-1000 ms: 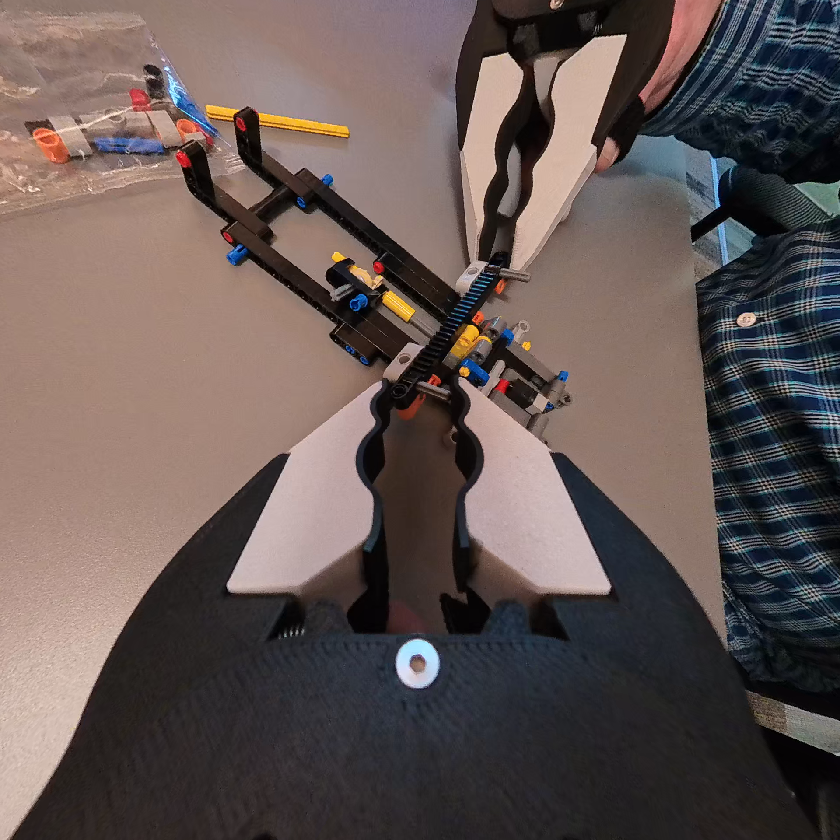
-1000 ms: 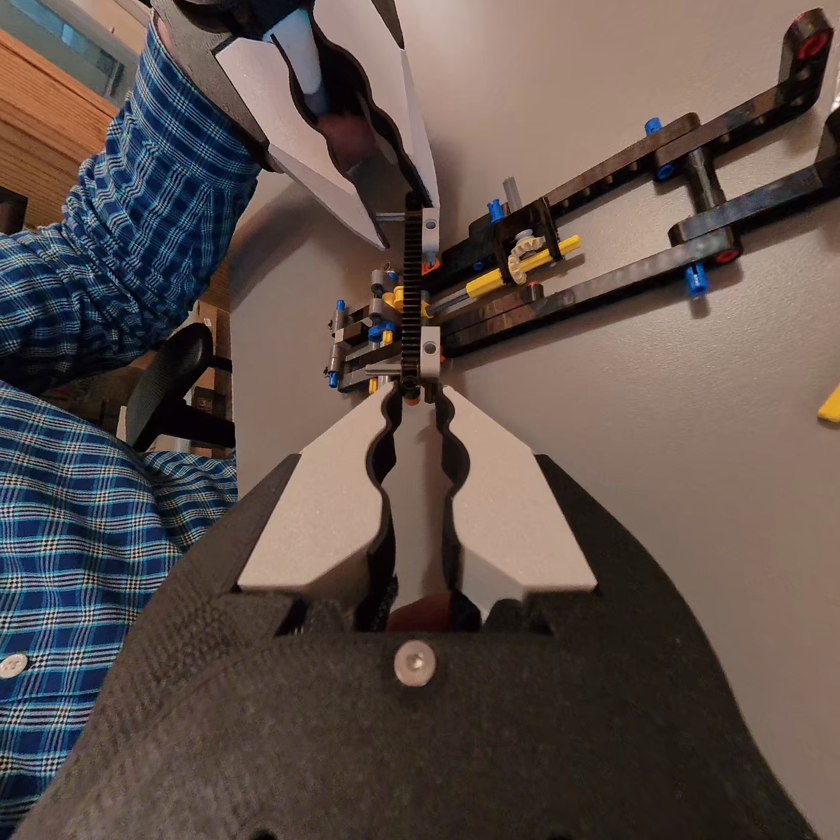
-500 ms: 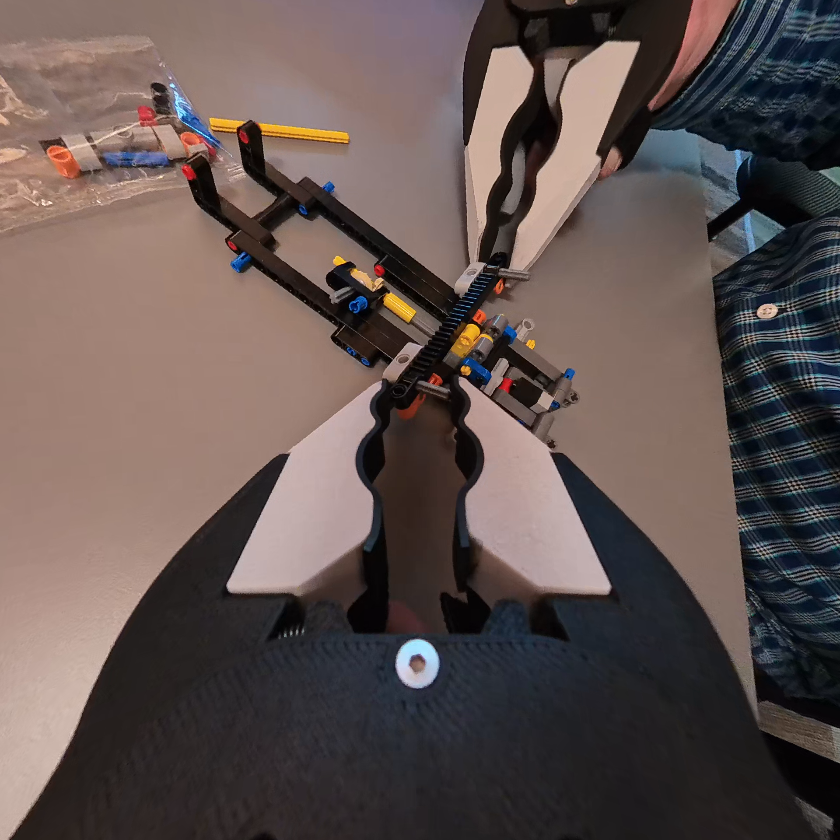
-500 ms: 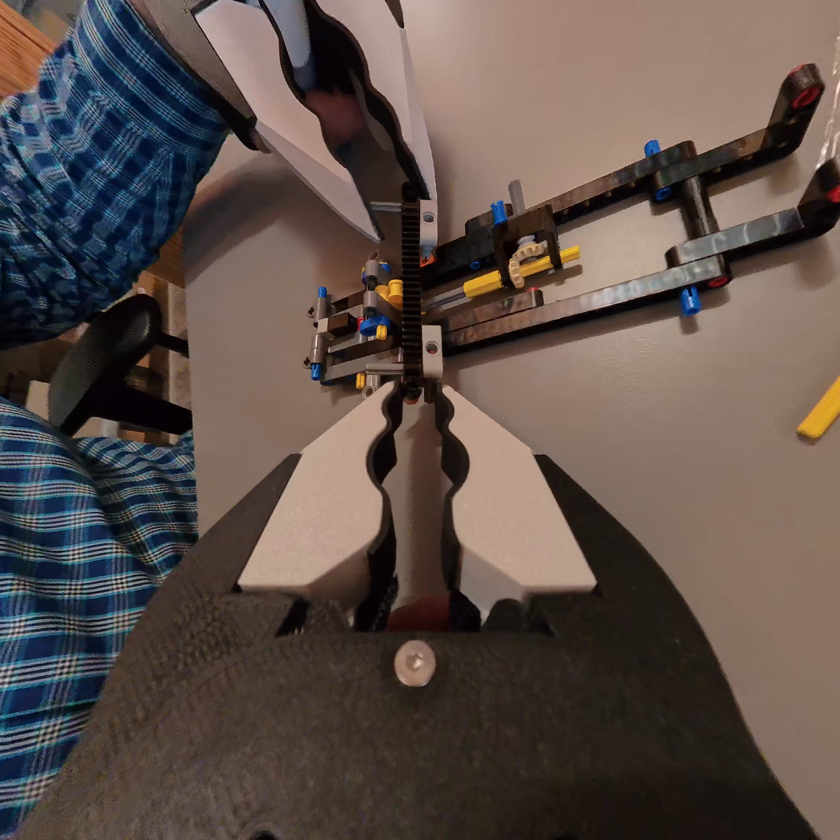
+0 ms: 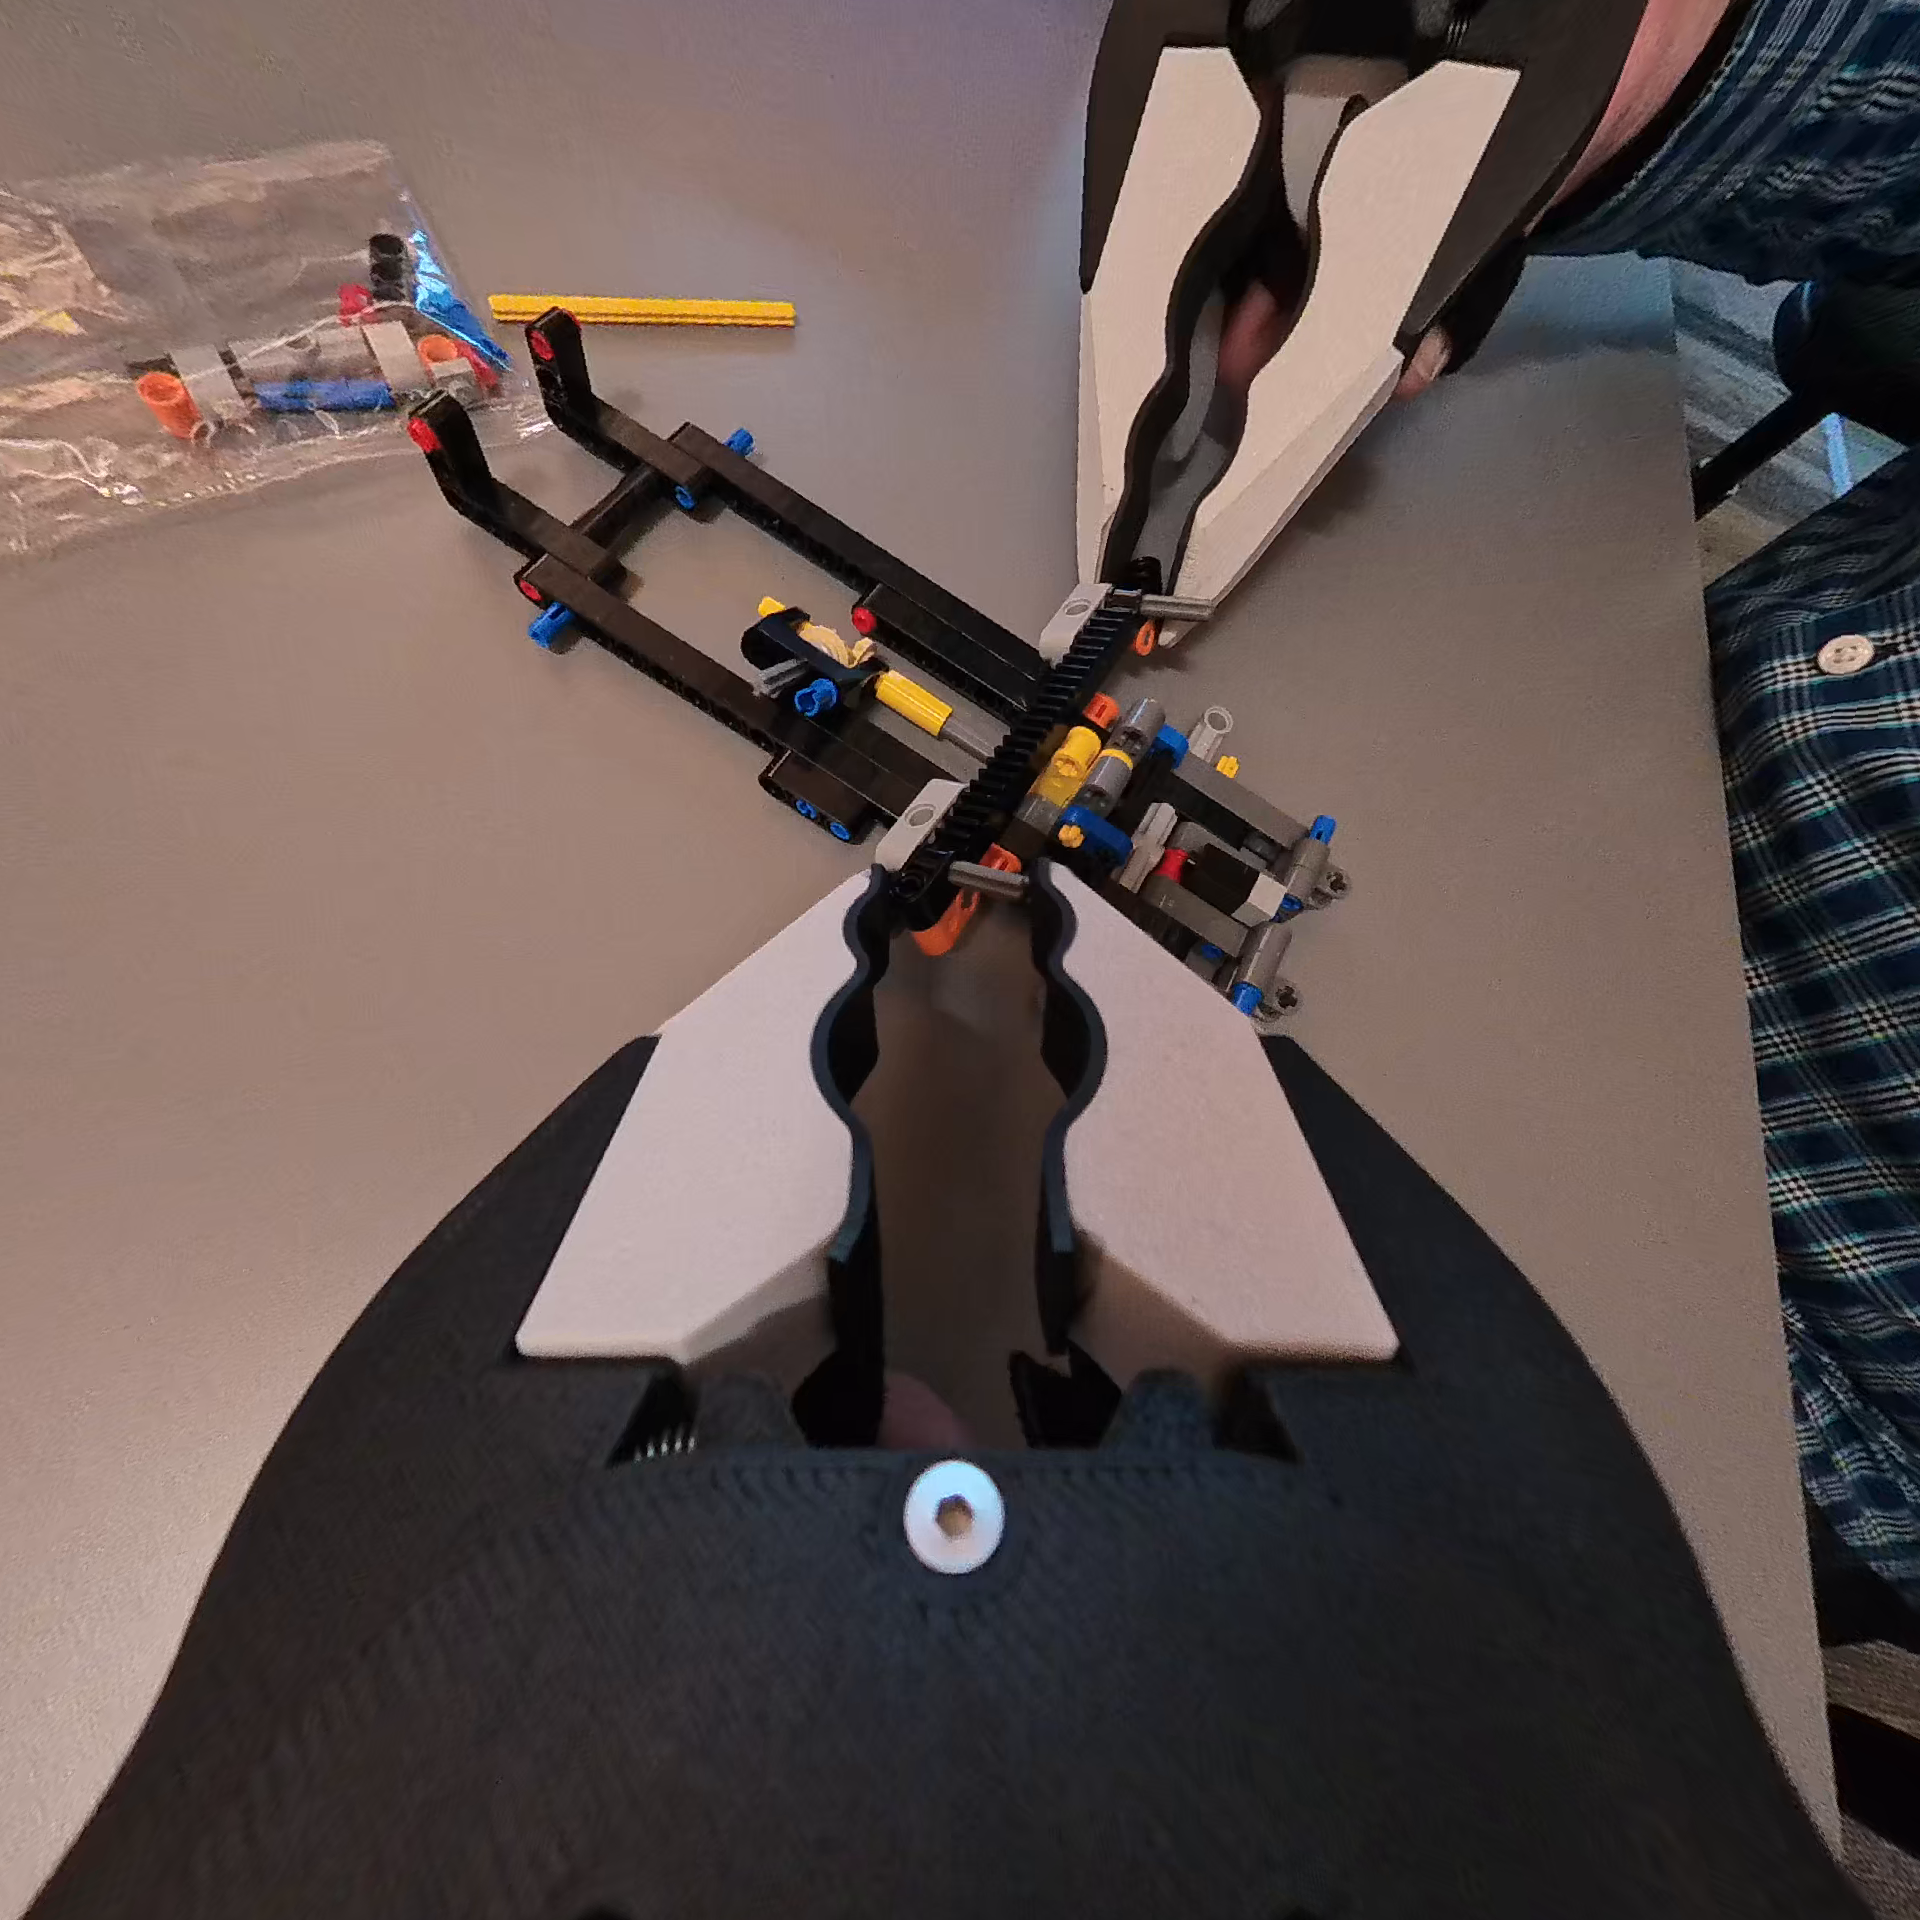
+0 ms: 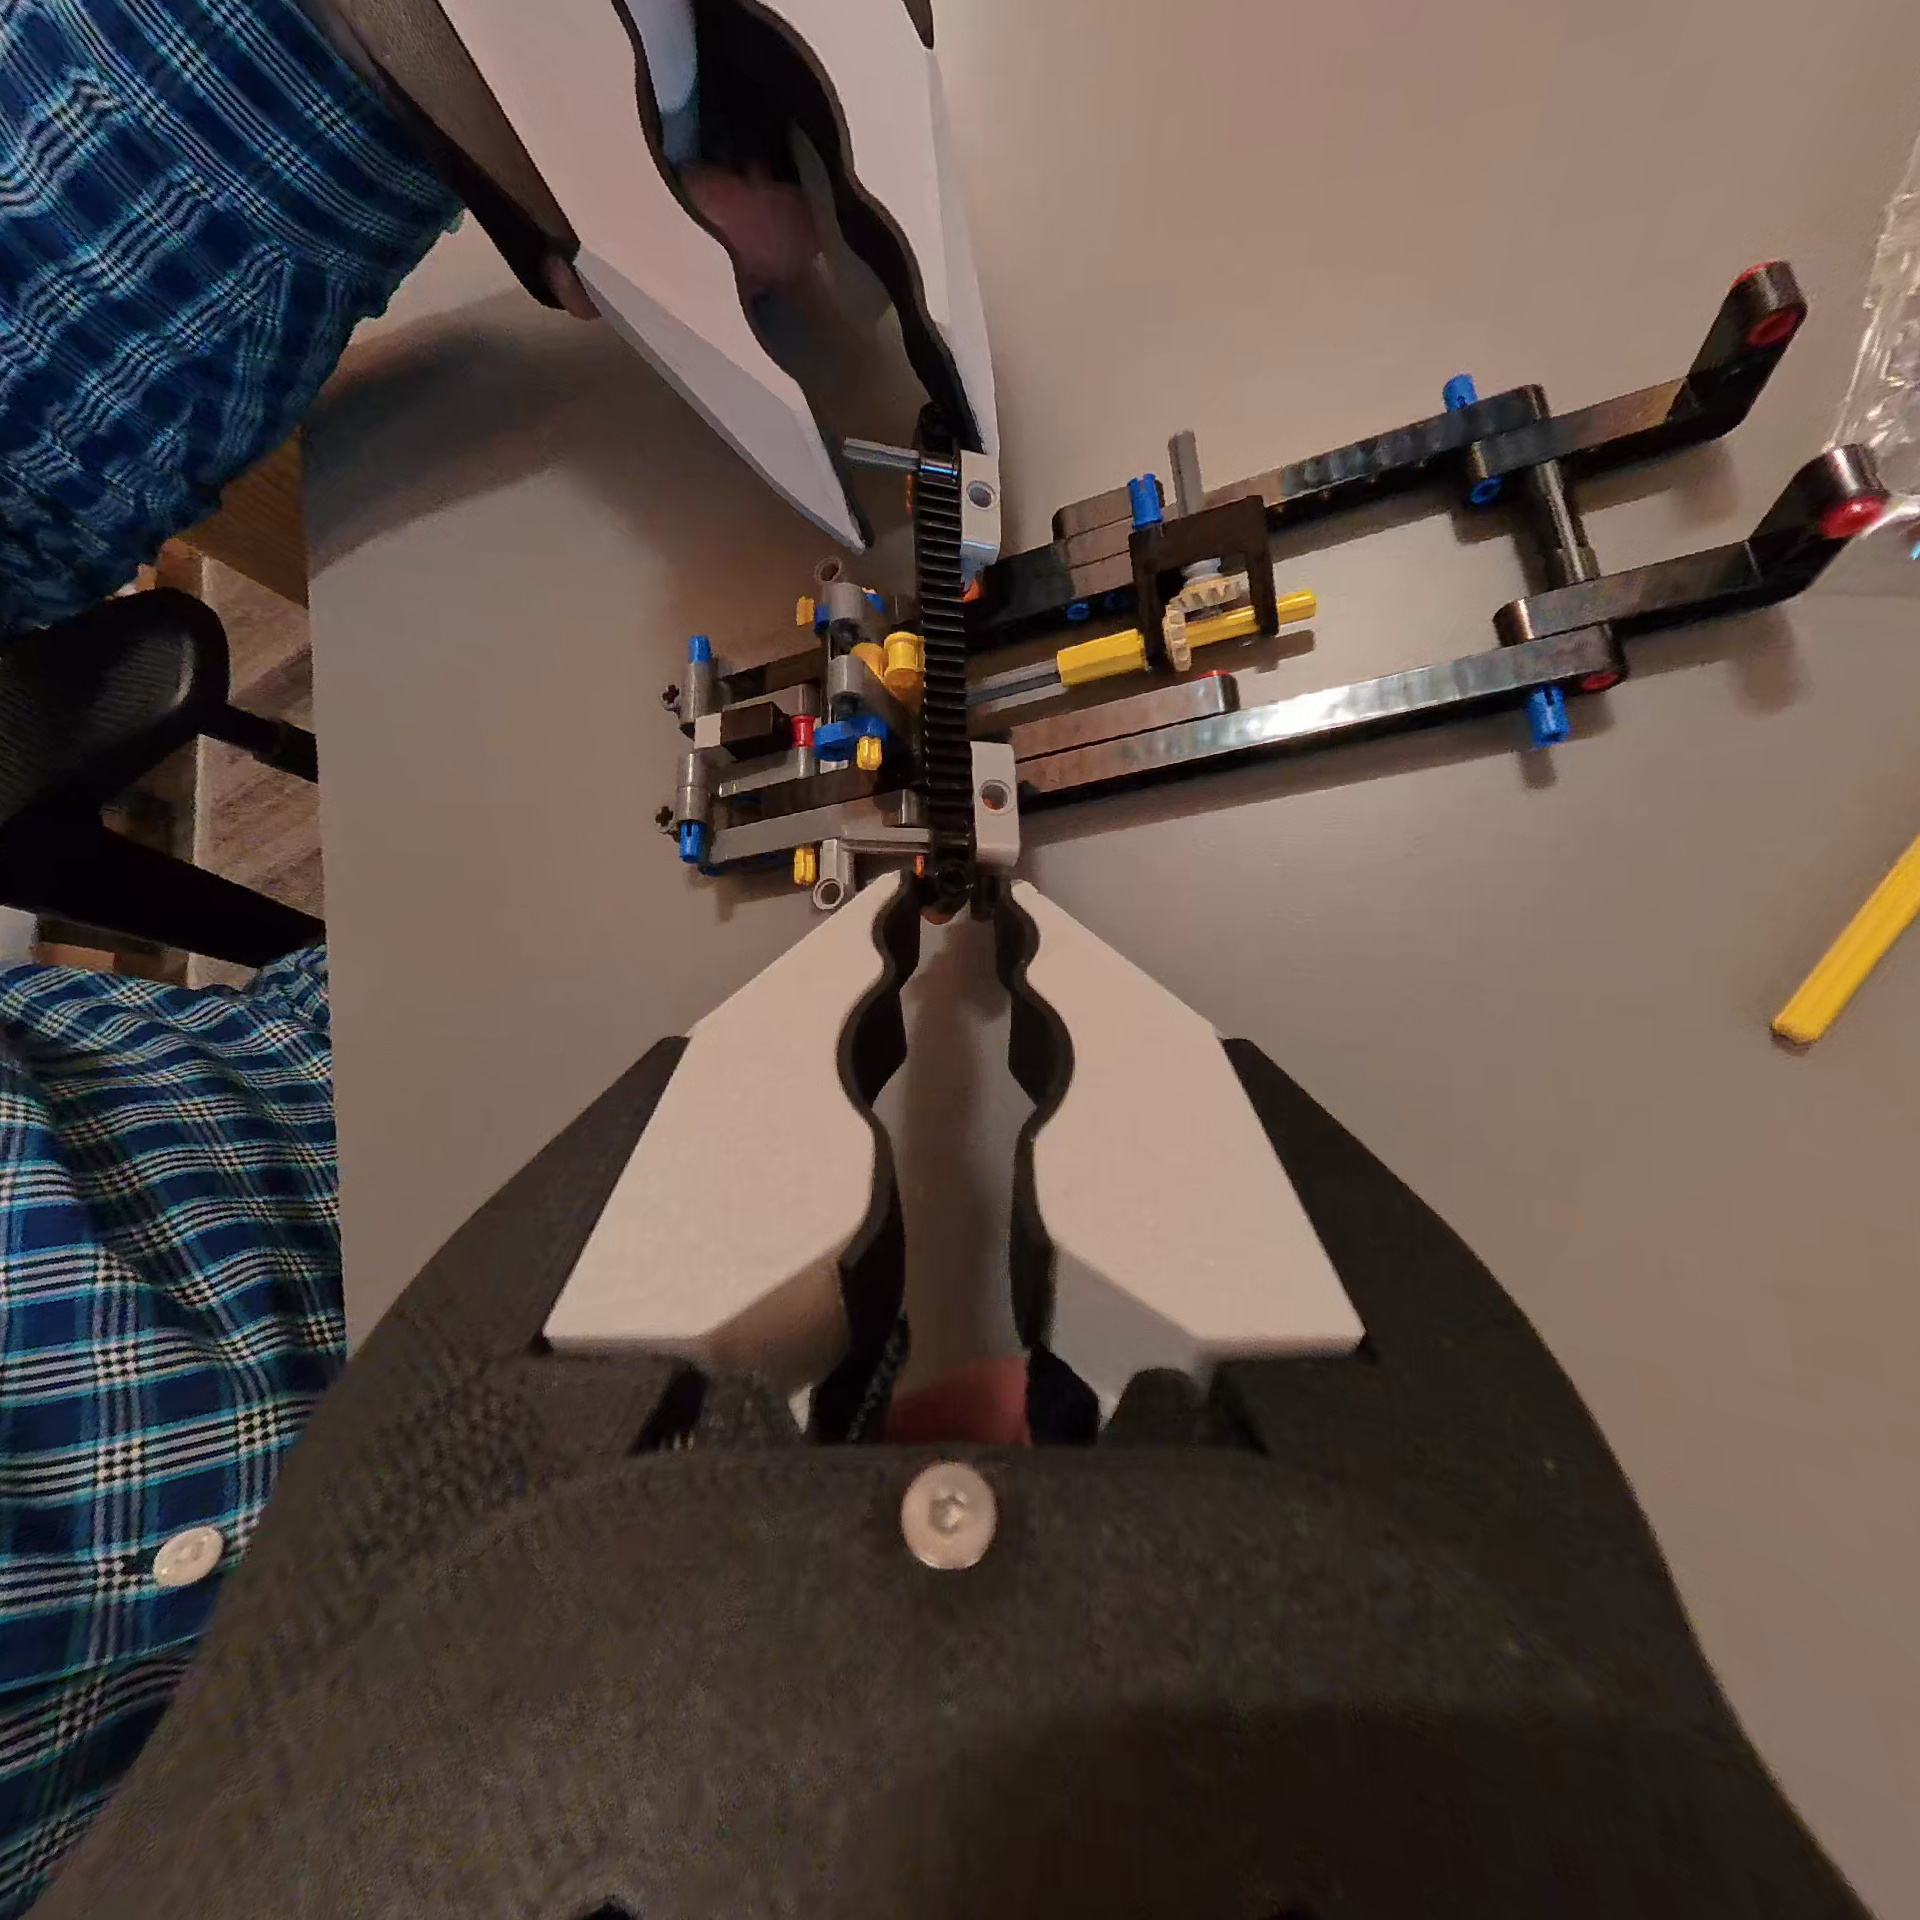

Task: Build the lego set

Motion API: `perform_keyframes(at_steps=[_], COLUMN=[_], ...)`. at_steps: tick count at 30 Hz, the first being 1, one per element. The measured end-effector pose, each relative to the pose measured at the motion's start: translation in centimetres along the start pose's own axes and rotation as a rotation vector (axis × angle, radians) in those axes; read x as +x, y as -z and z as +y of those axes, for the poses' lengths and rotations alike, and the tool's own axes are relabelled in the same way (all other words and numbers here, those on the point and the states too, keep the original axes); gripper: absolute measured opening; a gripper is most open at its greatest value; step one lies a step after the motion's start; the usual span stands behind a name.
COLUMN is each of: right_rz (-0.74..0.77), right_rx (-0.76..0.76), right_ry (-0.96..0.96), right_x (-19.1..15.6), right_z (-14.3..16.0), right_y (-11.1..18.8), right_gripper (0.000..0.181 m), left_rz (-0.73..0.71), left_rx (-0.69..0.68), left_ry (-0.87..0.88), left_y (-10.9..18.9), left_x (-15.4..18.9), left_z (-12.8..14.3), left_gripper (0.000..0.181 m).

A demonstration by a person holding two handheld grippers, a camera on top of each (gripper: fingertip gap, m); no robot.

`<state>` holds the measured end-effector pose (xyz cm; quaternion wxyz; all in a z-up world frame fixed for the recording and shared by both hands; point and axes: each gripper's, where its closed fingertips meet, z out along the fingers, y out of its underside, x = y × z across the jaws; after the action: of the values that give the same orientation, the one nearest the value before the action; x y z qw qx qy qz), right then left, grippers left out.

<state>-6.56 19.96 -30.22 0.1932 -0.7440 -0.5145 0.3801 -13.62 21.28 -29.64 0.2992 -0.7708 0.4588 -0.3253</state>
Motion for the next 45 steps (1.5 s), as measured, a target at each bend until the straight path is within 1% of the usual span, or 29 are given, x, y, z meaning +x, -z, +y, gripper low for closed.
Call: perform_keyframes(at_steps=[5,13,17,21,25,33,45], right_rz=[0.024,0.023,0.009,0.003,-0.003,-0.029,-0.080], right_rx=[-0.014,-0.021,-0.021,-0.023,-0.021,-0.017,-0.030], right_ry=[0.033,0.049,0.045,0.047,0.048,0.046,0.077], right_x=[-0.1,-0.3,-0.4,-0.4,-0.4,-0.7,-1.2], right_z=[0.1,0.0,0.0,0.1,0.0,-0.1,-0.1], right_y=[-0.3,-0.5,-0.6,-0.6,-0.7,-0.7,-0.9], right_gripper=[0.011,0.011,0.011,0.011,0.011,0.012,0.011], left_rz=[0.025,0.073,0.070,0.073,0.062,0.044,0.019], left_rx=[0.031,0.093,0.108,0.146,0.076,0.072,0.100], left_ry=[0.008,0.062,0.081,0.145,0.156,0.131,0.112], left_y=[0.4,1.6,2.2,2.7,1.8,1.7,2.3], left_x=[0.4,0.6,0.4,-0.3,-0.4,0.0,1.0], left_z=[-0.3,-0.6,-0.6,-1.2,0.0,0.1,0.4], left_gripper=[0.033,0.037,0.035,0.028,0.026,0.009,0.008])
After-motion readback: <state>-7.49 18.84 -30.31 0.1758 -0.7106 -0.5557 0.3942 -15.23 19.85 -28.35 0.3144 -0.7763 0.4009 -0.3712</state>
